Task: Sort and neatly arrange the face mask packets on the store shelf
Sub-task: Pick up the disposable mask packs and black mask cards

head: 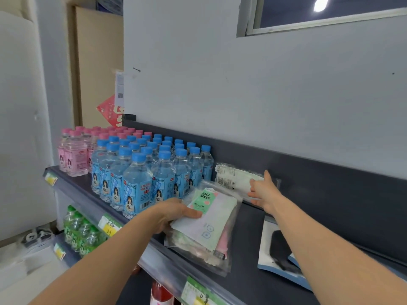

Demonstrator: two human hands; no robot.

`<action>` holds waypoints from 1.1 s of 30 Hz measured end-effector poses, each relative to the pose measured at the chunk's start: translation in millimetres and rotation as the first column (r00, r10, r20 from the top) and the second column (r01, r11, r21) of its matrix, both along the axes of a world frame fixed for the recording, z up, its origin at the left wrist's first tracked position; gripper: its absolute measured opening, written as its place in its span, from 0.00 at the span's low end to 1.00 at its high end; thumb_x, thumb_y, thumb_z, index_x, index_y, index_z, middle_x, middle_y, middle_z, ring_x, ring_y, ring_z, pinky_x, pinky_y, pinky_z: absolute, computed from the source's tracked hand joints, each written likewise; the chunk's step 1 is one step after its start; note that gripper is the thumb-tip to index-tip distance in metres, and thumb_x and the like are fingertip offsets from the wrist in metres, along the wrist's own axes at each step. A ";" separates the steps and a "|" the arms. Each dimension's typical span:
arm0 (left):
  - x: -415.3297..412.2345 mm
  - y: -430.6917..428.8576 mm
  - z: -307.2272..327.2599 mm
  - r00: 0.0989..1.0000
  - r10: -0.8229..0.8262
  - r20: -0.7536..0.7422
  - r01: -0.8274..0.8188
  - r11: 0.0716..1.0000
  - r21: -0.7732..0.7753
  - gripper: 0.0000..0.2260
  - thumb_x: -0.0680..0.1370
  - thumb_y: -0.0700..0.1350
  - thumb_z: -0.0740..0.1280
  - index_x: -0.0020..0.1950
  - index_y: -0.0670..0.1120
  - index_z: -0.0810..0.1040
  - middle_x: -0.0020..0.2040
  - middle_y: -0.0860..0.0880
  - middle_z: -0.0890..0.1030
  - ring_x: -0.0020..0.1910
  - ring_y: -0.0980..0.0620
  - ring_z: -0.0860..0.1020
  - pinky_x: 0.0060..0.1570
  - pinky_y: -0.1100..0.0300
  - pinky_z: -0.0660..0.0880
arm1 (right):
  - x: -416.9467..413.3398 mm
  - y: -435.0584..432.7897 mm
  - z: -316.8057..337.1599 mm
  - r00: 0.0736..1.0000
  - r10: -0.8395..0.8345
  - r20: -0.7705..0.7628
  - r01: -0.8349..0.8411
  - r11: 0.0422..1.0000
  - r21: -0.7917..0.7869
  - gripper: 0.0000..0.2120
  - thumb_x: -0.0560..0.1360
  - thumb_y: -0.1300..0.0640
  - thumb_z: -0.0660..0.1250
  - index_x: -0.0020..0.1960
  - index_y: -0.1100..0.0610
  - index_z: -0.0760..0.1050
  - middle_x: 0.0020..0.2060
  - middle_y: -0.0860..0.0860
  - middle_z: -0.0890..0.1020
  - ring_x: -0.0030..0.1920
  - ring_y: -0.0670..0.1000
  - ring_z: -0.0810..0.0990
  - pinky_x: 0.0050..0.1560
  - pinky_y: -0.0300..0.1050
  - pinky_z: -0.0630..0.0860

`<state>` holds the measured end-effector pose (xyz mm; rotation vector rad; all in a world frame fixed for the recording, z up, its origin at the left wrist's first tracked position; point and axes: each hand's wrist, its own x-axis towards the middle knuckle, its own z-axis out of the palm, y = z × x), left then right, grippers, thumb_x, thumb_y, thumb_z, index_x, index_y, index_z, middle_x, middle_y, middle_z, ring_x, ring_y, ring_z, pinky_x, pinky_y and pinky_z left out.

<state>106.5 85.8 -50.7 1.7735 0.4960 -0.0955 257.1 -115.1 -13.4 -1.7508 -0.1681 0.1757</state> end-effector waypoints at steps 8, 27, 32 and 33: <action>9.9 0.4 -1.0 0.999 -0.033 -0.037 0.035 0.999 0.041 0.21 0.68 0.47 0.78 0.55 0.45 0.74 0.51 0.44 0.84 0.54 0.42 0.82 0.59 0.42 0.76 | 12.7 0.3 -12.0 0.942 -0.313 0.118 0.317 0.948 -0.018 0.14 0.76 0.46 0.67 0.49 0.57 0.74 0.48 0.56 0.81 0.42 0.55 0.80 0.55 0.56 0.80; 16.4 -6.3 -5.9 0.990 0.105 0.093 -0.070 0.945 -0.320 0.18 0.81 0.56 0.59 0.63 0.45 0.75 0.45 0.43 0.84 0.39 0.44 0.82 0.33 0.53 0.79 | -34.1 -21.7 4.9 0.990 -0.093 0.111 0.064 0.969 0.237 0.05 0.74 0.66 0.67 0.44 0.57 0.73 0.37 0.55 0.77 0.36 0.53 0.75 0.33 0.42 0.70; 13.6 -15.9 -1.4 0.995 -0.053 0.085 0.074 0.961 -0.265 0.33 0.67 0.64 0.70 0.60 0.41 0.76 0.54 0.42 0.83 0.51 0.42 0.81 0.57 0.45 0.77 | -39.9 -10.8 -19.2 0.969 -0.055 0.239 0.060 0.998 -0.015 0.07 0.75 0.57 0.71 0.47 0.54 0.72 0.47 0.56 0.81 0.42 0.52 0.78 0.44 0.48 0.76; 11.0 -18.5 -0.3 0.994 -0.074 0.076 0.090 0.969 -0.232 0.35 0.63 0.57 0.76 0.64 0.40 0.73 0.55 0.41 0.83 0.51 0.41 0.81 0.58 0.42 0.76 | -42.5 -11.5 -20.8 0.967 -0.014 0.255 0.039 0.995 -0.093 0.09 0.76 0.53 0.70 0.52 0.53 0.73 0.52 0.54 0.80 0.48 0.52 0.79 0.51 0.50 0.77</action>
